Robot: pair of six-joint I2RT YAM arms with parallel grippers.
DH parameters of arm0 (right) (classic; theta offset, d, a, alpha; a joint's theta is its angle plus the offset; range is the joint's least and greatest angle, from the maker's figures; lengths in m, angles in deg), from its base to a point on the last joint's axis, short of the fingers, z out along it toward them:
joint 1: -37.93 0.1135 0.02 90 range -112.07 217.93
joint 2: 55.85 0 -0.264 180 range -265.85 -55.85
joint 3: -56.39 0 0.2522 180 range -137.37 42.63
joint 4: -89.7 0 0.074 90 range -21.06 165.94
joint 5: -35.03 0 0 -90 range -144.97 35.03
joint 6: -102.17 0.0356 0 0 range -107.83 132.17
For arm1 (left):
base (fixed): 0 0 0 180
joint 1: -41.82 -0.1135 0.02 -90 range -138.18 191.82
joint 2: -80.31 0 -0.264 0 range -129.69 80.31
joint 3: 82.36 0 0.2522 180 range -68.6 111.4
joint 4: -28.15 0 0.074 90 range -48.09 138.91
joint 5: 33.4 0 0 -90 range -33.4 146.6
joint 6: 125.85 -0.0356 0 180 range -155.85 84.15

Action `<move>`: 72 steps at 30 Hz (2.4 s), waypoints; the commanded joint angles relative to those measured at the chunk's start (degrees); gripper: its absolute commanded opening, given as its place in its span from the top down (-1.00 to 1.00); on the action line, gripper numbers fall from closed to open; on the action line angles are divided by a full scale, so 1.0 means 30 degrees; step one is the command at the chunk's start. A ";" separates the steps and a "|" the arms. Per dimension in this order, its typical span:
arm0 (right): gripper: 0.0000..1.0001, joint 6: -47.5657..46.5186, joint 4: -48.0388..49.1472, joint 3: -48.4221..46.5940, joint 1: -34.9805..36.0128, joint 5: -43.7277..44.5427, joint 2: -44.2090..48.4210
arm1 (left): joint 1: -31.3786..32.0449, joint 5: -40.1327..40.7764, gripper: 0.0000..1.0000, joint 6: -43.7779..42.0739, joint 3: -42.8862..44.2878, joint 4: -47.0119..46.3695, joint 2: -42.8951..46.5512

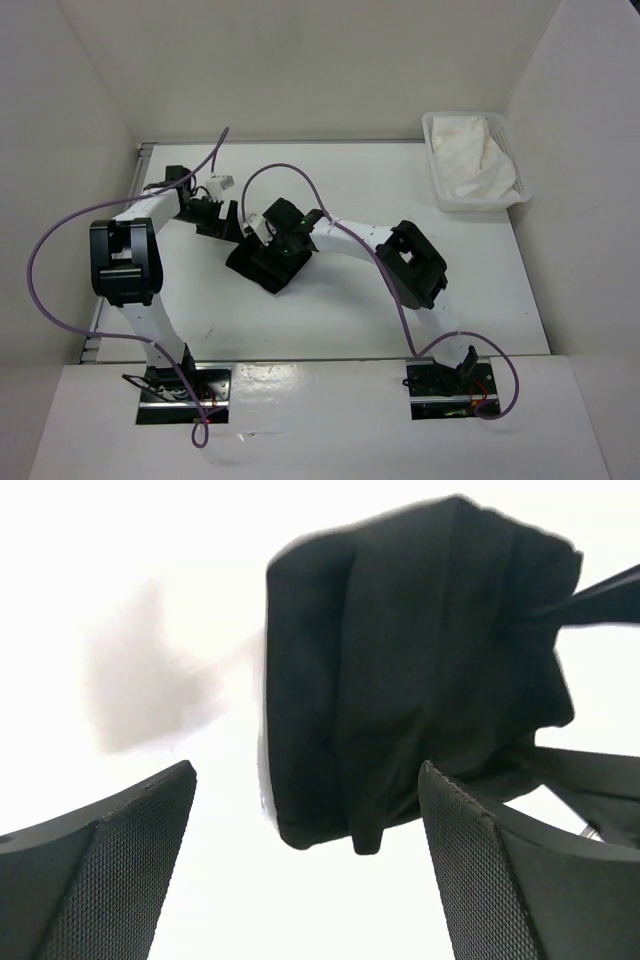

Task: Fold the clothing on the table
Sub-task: Fold the skirt

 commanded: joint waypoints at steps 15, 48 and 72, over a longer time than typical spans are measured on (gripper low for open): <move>-0.67 -0.0026 -0.0376 0.0717 0.0114 0.0028 0.0319 | 0.1698 0.1582 -0.98 0.2389 -0.0028 -0.1974 0.0252; -0.67 -0.0377 -0.0728 0.0717 0.0114 -0.0499 0.0144 | 0.4073 0.7208 -0.98 0.2743 -0.0408 -0.3031 -0.0127; -0.67 -0.0553 -0.0728 0.0717 0.0114 -0.0851 0.0144 | 0.1056 0.9525 -0.98 0.2714 -0.1227 -0.3764 -0.0655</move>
